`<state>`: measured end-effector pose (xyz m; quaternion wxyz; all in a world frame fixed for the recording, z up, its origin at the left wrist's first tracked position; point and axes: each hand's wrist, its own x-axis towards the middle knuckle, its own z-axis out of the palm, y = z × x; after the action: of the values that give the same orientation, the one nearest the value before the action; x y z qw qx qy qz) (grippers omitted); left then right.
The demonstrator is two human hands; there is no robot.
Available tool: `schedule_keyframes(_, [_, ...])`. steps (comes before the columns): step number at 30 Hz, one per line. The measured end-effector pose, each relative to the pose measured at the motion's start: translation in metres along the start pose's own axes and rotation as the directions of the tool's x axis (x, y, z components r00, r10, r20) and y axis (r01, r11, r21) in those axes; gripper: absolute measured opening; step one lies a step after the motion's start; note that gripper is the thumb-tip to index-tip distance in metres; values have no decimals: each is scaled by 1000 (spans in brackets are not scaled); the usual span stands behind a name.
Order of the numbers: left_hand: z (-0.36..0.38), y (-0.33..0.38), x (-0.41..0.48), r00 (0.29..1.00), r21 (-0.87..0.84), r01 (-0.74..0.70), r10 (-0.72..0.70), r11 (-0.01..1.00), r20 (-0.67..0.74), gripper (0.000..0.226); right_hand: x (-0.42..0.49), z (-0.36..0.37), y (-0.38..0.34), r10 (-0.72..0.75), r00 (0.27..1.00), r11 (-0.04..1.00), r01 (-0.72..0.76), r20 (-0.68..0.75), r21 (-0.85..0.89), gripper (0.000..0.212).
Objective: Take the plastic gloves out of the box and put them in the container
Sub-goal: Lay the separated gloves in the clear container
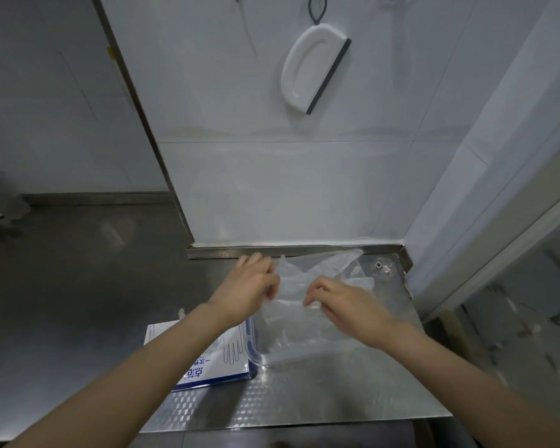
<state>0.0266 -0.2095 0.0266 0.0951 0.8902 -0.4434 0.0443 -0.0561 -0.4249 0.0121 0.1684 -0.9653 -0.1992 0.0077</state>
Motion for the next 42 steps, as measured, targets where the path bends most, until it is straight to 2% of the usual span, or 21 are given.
schedule_keyframes(2, [9, 4, 6, 984, 97, -15, -3, 995, 179, 20, 7, 16, 3, 100, 988, 992, -109, 118, 68, 45])
schedule_keyframes(5, [21, 8, 20, 929, 240, -41, -52, 970, 367, 25, 21, 34, 5, 204, 944, 957, -248, 259, 149, 48])
schedule_keyframes(10, [55, 13, 26, 755, 416, -121, -189, 901, 628, 26, 34, 51, 9, 260, 779, 883, -431, 571, 187, 47])
schedule_keyframes(12, [65, 16, 26, 738, 414, -80, -225, 907, 636, 27, 38, 53, 10, 289, 799, 873, -446, 527, 197, 39])
schedule_keyframes(14, [71, 21, 27, 764, 344, 9, -229, 939, 604, 32, 41, 55, 13, 317, 857, 903, -403, 407, 146, 33])
schedule_keyframes(16, [78, 23, 27, 764, 263, 116, -255, 958, 593, 40, 44, 61, 15, 314, 866, 923, -374, 389, 87, 37])
schedule_keyframes(19, [93, 25, 23, 685, 240, 151, -277, 959, 674, 47, 45, 73, 20, 337, 790, 921, -391, 512, -3, 56])
schedule_keyframes(22, [108, 26, 21, 603, 291, 134, -310, 947, 735, 55, 43, 80, 26, 389, 736, 916, -376, 554, -143, 70])
schedule_keyframes(26, [108, 26, 20, 577, 293, 103, -297, 950, 761, 63, 39, 80, 30, 447, 679, 891, -394, 582, -225, 78])
schedule_keyframes(28, [96, 28, 21, 613, 281, 70, -264, 957, 745, 55, 40, 74, 27, 470, 665, 875, -440, 580, -205, 72])
schedule_keyframes(29, [86, 29, 23, 651, 261, 71, -243, 963, 719, 48, 40, 68, 24, 478, 685, 869, -461, 549, -181, 67])
schedule_keyframes(31, [62, 32, 24, 764, 187, 120, -211, 975, 610, 39, 40, 54, 11, 475, 786, 873, -476, 396, -104, 54])
schedule_keyframes(33, [34, 32, 20, 906, 63, 176, -186, 982, 381, 36, 38, 39, -10, 432, 886, 898, -440, 168, 13, 41])
schedule_keyframes(34, [21, 30, 14, 950, -17, 212, -202, 977, 237, 36, 38, 32, -24, 401, 914, 910, -406, 66, 83, 37])
schedule_keyframes(35, [9, 26, 4, 965, -96, 250, -241, 963, 101, 35, 39, 26, -40, 368, 930, 920, -362, -16, 149, 35])
schedule_keyframes(37, [-10, 11, -21, 931, -190, 326, -350, 926, -108, 34, 41, 19, -73, 308, 943, 928, -269, -126, 258, 36])
schedule_keyframes(39, [-15, -11, -50, 842, -242, 445, -495, 862, -214, 37, 45, 18, -105, 252, 955, 927, -191, -159, 323, 36])
schedule_keyframes(40, [-14, -24, -65, 791, -264, 522, -577, 811, -206, 39, 48, 21, -119, 216, 967, 930, -161, -137, 331, 35])
schedule_keyframes(42, [-5, -50, -96, 705, -266, 665, -704, 698, -84, 40, 56, 33, -145, 153, 988, 946, -136, -35, 295, 36])
